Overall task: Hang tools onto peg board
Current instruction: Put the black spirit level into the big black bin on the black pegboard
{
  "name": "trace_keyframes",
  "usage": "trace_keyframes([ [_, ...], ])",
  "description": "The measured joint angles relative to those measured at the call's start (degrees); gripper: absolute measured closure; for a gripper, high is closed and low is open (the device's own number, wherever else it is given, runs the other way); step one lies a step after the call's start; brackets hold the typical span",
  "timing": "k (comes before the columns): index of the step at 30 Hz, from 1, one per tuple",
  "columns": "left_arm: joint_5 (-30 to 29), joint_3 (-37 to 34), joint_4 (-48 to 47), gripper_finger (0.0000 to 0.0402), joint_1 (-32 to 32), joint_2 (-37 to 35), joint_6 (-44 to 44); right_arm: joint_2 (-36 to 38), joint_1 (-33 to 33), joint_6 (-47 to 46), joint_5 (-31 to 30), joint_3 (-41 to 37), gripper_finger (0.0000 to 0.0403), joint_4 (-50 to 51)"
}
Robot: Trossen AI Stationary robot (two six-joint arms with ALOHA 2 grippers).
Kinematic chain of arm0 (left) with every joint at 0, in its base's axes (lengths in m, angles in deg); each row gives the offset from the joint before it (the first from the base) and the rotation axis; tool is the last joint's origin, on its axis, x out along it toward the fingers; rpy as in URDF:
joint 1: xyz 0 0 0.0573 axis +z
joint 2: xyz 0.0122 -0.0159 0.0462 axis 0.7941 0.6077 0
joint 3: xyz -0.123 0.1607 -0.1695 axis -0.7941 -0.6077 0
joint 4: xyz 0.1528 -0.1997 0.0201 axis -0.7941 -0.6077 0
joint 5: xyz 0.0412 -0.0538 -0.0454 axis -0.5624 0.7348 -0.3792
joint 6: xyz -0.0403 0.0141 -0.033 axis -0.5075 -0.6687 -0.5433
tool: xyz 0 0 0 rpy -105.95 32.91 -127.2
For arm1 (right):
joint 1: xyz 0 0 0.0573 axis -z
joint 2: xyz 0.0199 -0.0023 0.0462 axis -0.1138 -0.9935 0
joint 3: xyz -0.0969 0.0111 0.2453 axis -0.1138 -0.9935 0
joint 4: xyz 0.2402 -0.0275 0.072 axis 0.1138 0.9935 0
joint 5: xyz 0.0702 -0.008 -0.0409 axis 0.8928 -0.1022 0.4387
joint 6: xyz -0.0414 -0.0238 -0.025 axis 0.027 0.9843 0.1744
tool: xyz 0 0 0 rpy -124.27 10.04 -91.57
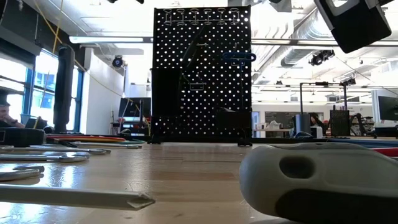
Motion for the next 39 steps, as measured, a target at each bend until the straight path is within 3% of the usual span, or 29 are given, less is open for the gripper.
trace_keyframes([
  [11,0.29,0.0,-0.08,0.0335,-0.01,-0.02,0.95,0.0,0.09,-1.06,0.46,0.0,0.0235,0.05],
  [15,0.88,-0.02,-0.89,0.0338,0.04,-0.56,0.35,0.0,0.25,-1.25,0.3,0.0,0.0208,0.02],
  [23,0.79,-0.11,-18.01,0.035,-0.44,-10.83,1.86,0.59,1.69,-0.67,-2.91,0.02,0.0171,4.76],
  [29,-9.85,-0.09,-37.29,0.035,-2.26,-23.45,5.1,0.63,3.66,-1.13,-2.84,0.01,0.0168,10.88],
  [39,-37.79,-0.09,-55.87,0.035,-1.94,-42.19,10.35,0.61,4.52,-1.05,-7.19,0.0,0.0167,17.2],
])
